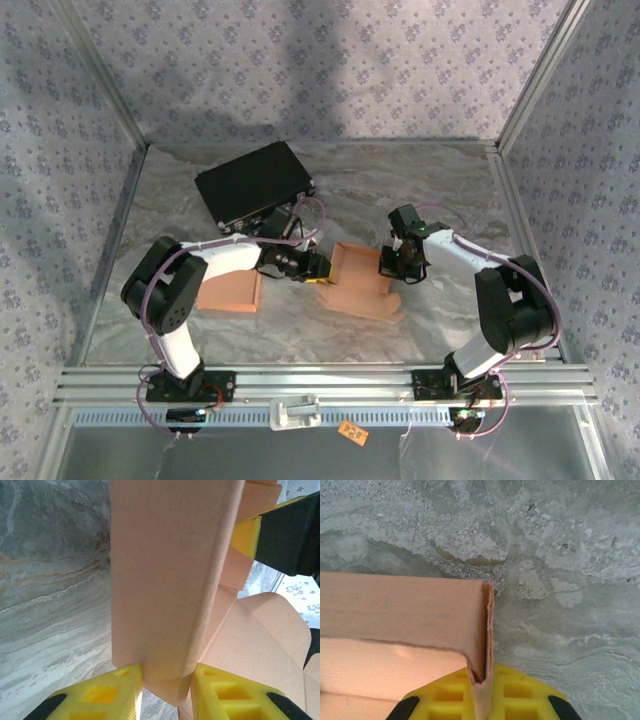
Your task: Fold the paper box
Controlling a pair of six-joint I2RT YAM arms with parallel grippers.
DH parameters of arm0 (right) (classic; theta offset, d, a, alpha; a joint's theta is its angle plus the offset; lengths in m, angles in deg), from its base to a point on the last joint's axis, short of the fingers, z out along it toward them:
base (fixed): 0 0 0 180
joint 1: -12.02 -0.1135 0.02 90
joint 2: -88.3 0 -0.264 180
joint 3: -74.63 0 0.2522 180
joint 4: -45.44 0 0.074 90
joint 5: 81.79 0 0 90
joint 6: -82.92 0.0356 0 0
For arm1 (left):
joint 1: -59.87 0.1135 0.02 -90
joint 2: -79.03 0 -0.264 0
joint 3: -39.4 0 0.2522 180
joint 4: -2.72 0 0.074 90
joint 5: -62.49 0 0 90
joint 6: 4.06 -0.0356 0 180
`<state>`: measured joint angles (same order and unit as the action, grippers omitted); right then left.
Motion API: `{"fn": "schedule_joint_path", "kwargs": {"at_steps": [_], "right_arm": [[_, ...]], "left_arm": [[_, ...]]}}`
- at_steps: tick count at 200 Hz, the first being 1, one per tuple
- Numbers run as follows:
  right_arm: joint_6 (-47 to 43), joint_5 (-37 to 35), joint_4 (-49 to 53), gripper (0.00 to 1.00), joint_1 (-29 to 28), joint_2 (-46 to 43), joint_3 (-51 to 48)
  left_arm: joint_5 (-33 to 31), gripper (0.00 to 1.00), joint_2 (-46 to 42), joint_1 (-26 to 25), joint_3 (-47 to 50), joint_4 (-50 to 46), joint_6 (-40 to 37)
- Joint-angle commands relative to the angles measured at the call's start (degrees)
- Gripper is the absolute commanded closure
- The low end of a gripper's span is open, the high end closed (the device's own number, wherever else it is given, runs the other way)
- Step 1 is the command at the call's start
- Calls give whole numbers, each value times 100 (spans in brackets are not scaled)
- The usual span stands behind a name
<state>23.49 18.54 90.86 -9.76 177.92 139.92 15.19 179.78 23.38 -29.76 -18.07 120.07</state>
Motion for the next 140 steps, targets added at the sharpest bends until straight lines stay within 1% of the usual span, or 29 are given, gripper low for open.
{"fn": "schedule_joint_path", "kwargs": {"at_steps": [1,42,69,93,121,140], "right_arm": [[-81,-48,64,100,-91,166,-17],[-93,-84,60,100,-133,85,-29],[-130,-115,60,100,-180,90,6],[-137,-153,42,100,-242,108,44],[-147,-235,68,100,-332,117,94],[-157,-343,119,100,-383,82,121]], "left_arm": [[218,71,159,-31,-28,271,32],[244,83,294,-42,-72,330,32],[257,84,355,-71,-131,331,24],[189,87,449,-144,-242,158,-75],[-108,90,494,-254,-406,-214,-207],[-601,98,529,-354,-650,-811,-380]]}}
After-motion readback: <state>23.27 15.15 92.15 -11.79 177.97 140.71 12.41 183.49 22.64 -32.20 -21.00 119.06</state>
